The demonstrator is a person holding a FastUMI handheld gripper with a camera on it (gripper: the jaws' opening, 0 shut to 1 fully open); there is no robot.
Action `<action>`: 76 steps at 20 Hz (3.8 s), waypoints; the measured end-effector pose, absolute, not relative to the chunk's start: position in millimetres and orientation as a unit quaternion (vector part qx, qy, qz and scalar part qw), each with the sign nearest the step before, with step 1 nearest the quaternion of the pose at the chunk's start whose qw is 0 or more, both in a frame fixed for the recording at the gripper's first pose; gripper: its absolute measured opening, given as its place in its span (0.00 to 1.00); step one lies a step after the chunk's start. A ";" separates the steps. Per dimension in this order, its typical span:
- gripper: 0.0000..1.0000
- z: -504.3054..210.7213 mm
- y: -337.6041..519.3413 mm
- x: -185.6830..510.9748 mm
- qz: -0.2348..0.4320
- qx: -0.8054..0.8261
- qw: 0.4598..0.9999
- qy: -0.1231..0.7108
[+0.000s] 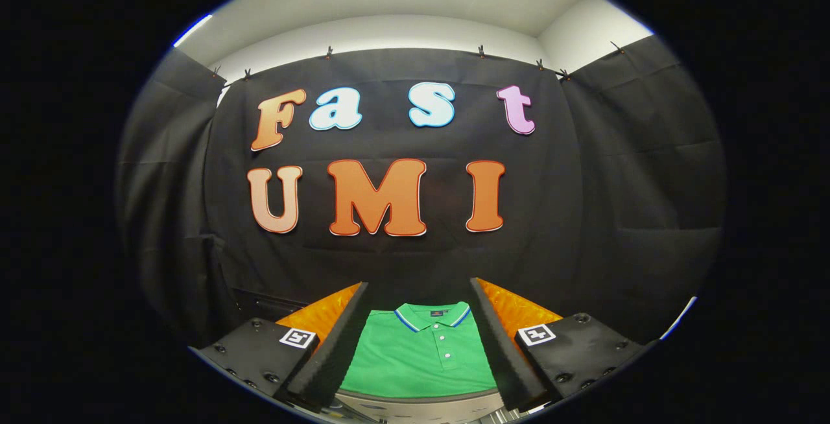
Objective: Put the clothes into the washing machine and then close the washing machine lid.
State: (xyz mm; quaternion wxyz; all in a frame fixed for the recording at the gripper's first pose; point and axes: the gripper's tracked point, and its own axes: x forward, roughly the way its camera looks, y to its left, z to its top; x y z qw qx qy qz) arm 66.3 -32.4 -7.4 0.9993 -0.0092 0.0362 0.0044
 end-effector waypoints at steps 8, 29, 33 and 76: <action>0.98 -63.1 -49.7 150.2 0.010 0.001 0.994 0.107; 0.97 -254.0 -82.7 223.0 -0.012 0.012 0.912 0.411; 0.97 -253.7 -81.4 224.3 -0.010 0.013 0.892 0.452; 0.08 -116.2 -40.7 210.1 0.004 0.089 0.964 0.250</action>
